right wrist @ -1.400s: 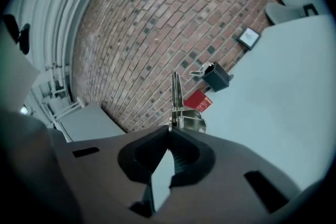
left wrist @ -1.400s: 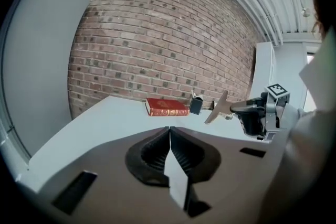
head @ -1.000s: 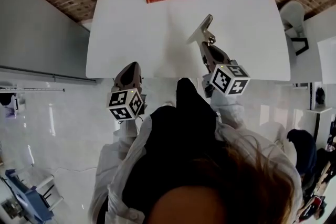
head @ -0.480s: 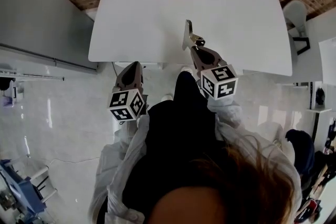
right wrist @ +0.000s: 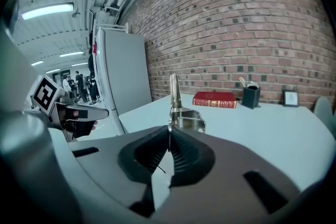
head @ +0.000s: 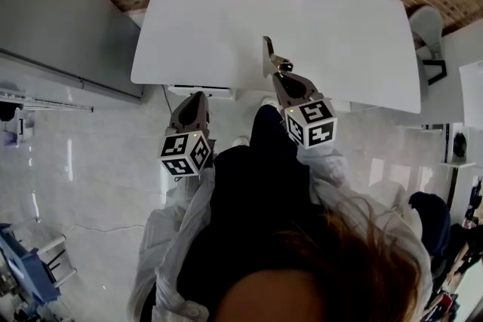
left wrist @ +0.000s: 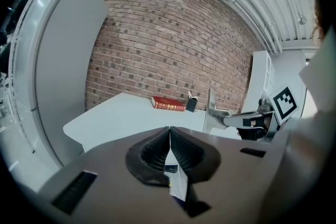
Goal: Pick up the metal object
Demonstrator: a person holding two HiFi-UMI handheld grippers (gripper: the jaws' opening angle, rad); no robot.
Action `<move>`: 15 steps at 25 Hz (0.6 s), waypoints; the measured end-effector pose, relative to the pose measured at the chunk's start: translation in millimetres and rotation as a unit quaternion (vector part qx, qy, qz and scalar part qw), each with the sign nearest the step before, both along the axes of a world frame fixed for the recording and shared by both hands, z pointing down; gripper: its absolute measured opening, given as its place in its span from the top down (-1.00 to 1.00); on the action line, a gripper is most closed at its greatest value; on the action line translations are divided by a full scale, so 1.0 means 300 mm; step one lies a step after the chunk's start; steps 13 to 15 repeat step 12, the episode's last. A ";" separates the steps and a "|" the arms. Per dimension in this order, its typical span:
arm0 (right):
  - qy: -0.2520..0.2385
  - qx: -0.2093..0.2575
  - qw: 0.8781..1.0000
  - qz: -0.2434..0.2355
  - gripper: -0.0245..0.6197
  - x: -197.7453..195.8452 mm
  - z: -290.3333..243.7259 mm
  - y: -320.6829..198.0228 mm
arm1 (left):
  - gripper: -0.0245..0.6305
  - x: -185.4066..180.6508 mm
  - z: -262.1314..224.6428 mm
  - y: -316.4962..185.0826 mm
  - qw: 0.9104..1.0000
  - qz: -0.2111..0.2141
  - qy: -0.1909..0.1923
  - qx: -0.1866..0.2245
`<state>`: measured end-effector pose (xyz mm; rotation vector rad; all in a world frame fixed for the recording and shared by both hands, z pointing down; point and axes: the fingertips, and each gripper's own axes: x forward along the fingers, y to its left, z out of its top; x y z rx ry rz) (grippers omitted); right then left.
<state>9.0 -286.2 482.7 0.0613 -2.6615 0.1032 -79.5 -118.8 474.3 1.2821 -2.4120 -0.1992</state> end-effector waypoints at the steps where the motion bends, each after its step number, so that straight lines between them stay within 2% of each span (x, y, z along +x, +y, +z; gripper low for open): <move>1: 0.000 0.001 1.000 -0.001 0.88 -0.001 0.000 0.001 | 0.87 -0.001 -0.001 -0.001 1.000 0.000 -0.001 0.001; 15: -0.008 0.009 1.000 -0.007 0.88 -0.023 -0.040 -0.003 | 0.87 -0.028 -0.031 -0.013 1.000 0.001 -0.010 0.008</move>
